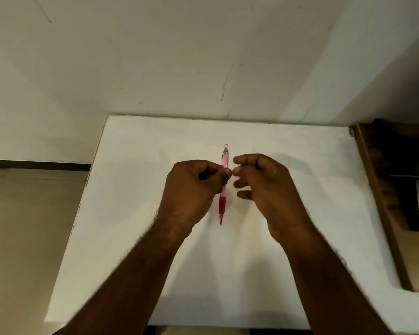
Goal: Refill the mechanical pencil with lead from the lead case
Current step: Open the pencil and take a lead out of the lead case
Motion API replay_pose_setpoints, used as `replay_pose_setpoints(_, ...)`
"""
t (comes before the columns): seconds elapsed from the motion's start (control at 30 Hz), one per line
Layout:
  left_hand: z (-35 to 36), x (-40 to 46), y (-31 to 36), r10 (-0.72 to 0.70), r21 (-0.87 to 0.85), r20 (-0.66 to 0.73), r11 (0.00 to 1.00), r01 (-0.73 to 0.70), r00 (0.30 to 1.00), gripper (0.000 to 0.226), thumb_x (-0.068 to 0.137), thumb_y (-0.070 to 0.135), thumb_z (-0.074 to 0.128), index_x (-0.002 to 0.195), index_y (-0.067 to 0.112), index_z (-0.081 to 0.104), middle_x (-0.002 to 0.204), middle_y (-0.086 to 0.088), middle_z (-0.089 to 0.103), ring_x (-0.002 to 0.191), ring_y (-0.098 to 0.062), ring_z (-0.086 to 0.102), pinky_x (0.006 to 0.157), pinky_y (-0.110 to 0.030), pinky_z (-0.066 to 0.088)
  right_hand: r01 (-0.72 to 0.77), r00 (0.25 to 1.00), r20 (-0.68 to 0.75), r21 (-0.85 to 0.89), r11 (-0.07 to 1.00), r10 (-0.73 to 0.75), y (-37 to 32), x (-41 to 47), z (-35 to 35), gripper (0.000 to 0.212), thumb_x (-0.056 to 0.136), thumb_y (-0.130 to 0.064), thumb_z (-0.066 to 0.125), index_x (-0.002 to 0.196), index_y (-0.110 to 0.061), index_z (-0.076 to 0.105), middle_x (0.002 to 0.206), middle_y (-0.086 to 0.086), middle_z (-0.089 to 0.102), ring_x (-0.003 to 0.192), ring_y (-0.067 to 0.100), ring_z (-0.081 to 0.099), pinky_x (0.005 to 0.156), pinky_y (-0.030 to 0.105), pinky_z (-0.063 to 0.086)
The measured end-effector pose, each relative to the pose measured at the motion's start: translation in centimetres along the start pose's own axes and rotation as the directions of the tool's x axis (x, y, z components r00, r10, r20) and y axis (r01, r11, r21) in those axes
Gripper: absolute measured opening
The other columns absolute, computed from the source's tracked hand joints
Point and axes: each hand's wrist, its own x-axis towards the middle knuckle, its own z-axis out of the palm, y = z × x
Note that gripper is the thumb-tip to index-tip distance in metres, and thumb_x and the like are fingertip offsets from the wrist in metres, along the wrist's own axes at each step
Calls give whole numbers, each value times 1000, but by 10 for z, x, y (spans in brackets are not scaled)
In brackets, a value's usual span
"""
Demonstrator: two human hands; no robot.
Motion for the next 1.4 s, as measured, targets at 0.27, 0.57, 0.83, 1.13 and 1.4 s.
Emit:
replay_pose_setpoints(0.27,1,-8,1,24,129,109,991,-38,994,19,88,35,72,92,18,81,74,5,74,63,-8,64,68,-21,49,-9,998,-59,116,993,16,-1,9,5,13,94,-24,69,88,-18,79,84,1,78,77,13,69,72,27,56)
replay_pose_setpoints(0.57,-2,-7,1,-12,126,158,992,-8,987,17,84,34,77,80,19,81,68,3,73,62,-12,67,68,-25,54,7,990,-134,352,936,43,1,19,4,15,92,-20,69,81,-25,77,71,-10,73,68,5,69,65,23,55)
replay_pose_setpoints(0.83,-5,-3,-5,-5,129,117,992,-10,993,19,82,39,78,69,25,76,57,12,68,53,-2,62,62,-21,48,30,972,-164,-623,781,-169,27,21,7,13,89,-31,71,84,-20,77,83,-4,76,76,15,68,71,26,45)
replay_pose_setpoints(1.13,-6,0,-10,-49,128,129,991,32,990,20,81,41,79,68,25,76,62,10,73,61,-8,70,78,-39,62,27,941,-248,-625,780,-231,20,23,5,29,92,-45,69,87,-18,78,84,-2,77,73,14,65,75,26,44)
replay_pose_setpoints(1.4,-5,0,-7,-59,157,137,987,38,989,18,83,37,78,77,20,79,63,5,72,66,-17,70,77,-38,61,-6,1000,-1,-110,994,6,5,21,-2,17,93,-31,71,87,-17,80,72,0,75,62,14,63,62,29,50)
